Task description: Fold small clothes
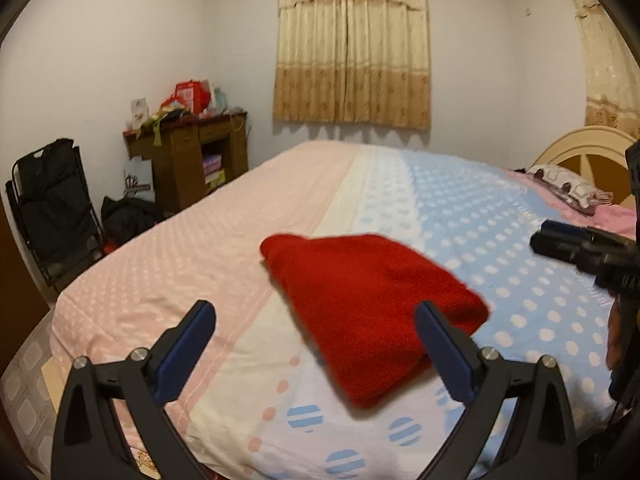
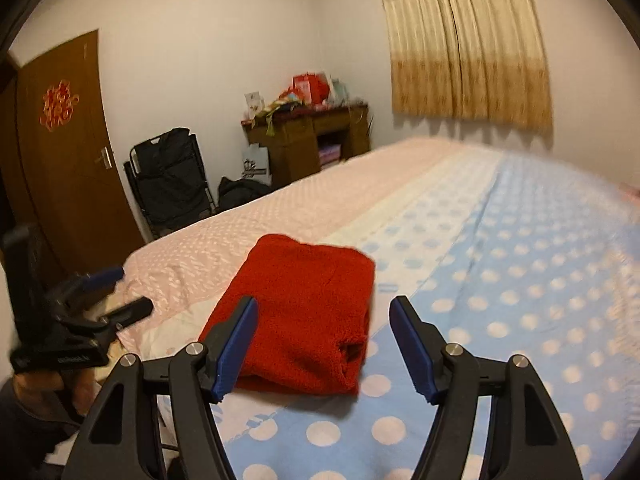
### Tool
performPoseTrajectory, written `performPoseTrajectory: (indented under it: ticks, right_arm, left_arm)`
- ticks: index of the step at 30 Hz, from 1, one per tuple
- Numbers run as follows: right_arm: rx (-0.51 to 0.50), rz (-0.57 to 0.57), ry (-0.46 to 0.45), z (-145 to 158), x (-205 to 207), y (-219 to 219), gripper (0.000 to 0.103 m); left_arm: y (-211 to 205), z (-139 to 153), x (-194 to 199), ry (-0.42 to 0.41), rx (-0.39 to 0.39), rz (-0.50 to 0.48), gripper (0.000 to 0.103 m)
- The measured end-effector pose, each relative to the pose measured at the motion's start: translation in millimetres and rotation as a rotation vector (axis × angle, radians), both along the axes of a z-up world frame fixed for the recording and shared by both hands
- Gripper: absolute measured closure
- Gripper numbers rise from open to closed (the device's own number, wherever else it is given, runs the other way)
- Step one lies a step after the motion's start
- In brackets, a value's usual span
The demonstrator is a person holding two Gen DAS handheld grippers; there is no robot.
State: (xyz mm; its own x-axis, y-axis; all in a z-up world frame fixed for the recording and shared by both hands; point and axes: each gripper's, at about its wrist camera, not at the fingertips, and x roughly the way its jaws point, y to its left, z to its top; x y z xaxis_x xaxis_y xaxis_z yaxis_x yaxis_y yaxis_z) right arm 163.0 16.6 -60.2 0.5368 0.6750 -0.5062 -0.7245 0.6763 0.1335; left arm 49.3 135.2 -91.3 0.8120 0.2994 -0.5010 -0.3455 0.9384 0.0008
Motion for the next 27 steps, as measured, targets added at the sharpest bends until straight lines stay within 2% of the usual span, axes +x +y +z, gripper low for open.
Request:
performPoseTrajectory:
  ticks: [2,7,27]
  right_arm:
    - [-0.025,-0.004,-0.046,6.5,-14.5,-1.0,0.033]
    - [-0.042,0.012,-0.086,9.3,-33.3,-8.7,0.032]
    - [-0.025,0.011,-0.089,10.8,-43.7,-15.7,0.031]
  left_arm:
    - [-4.8,5.2,-3.1,-0.016,0.007,-0.017,0.001]
    - [-14.8,9.9,-6.3,-0.030,0.021,-0.041,0.001]
    - [-23.1,1.6,-6.2,-0.023,0.013,-0.057,0.001]
